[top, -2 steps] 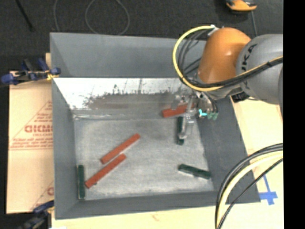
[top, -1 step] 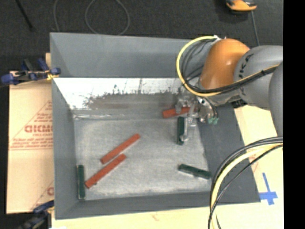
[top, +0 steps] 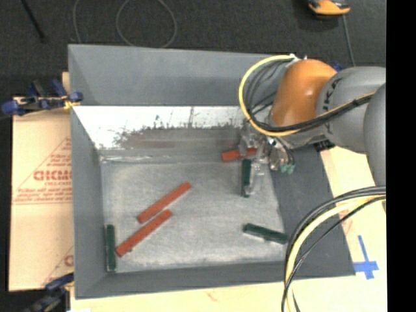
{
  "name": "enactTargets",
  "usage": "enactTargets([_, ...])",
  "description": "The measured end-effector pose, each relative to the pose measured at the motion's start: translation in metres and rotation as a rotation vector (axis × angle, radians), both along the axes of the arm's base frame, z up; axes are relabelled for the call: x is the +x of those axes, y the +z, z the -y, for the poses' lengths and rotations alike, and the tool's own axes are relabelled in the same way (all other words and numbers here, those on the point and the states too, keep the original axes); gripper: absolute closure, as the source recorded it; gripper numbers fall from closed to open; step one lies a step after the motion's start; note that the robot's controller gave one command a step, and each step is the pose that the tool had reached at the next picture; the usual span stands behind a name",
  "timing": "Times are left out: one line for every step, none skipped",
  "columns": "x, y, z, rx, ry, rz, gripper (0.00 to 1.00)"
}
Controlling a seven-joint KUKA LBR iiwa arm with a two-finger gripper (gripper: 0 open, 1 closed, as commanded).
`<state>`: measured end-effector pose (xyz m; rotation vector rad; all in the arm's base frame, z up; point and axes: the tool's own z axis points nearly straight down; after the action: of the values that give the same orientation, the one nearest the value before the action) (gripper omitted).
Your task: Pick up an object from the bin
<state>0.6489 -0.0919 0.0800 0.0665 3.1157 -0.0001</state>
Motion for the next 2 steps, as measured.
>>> enactTargets([0.003,0.004,0.0,-0.002,0.002,0.011,1.0])
enactTargets([0.005,0.136,0.018,-0.002,-0.012,-0.01,1.0])
